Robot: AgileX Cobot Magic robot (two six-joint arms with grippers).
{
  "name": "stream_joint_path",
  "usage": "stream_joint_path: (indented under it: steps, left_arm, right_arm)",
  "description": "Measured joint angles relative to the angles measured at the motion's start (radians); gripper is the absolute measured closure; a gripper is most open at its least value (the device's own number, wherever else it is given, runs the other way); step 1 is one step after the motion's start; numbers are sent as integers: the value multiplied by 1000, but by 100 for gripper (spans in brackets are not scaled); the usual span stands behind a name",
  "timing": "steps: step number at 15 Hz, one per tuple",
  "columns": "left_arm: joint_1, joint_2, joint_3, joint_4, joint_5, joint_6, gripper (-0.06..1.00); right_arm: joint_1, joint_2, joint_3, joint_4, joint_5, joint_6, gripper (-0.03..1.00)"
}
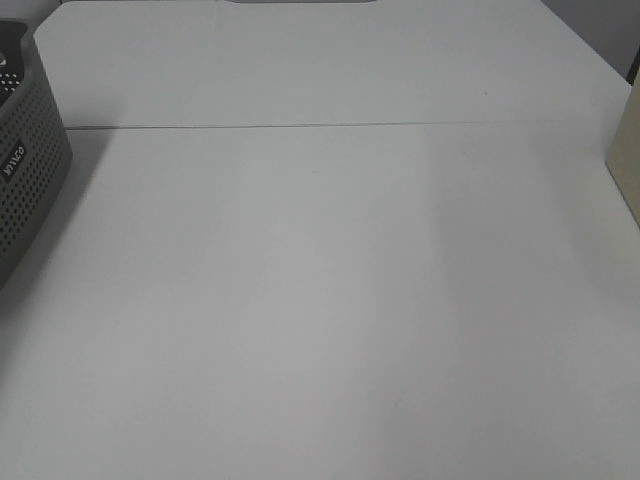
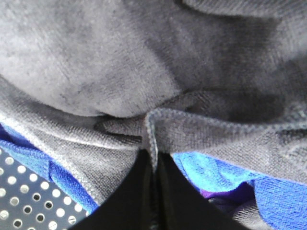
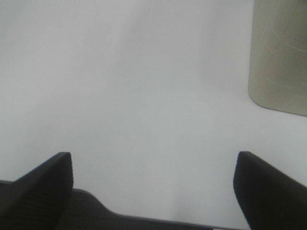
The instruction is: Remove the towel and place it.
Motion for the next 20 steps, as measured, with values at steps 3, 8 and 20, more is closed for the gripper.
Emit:
stream_joint_path:
  steps: [3,8,20]
  left_arm:
    - [-1,-51,0,-1,1,-9,94]
    - [-12,-269,-2,-139,4,-93,94]
    - [-193,-738,-2,-364,9,-107,94]
  right_arm:
    - [0,0,0,0,0,0,10]
    - [0,0,0,0,0,0,10]
    - [0,0,0,0,0,0,10]
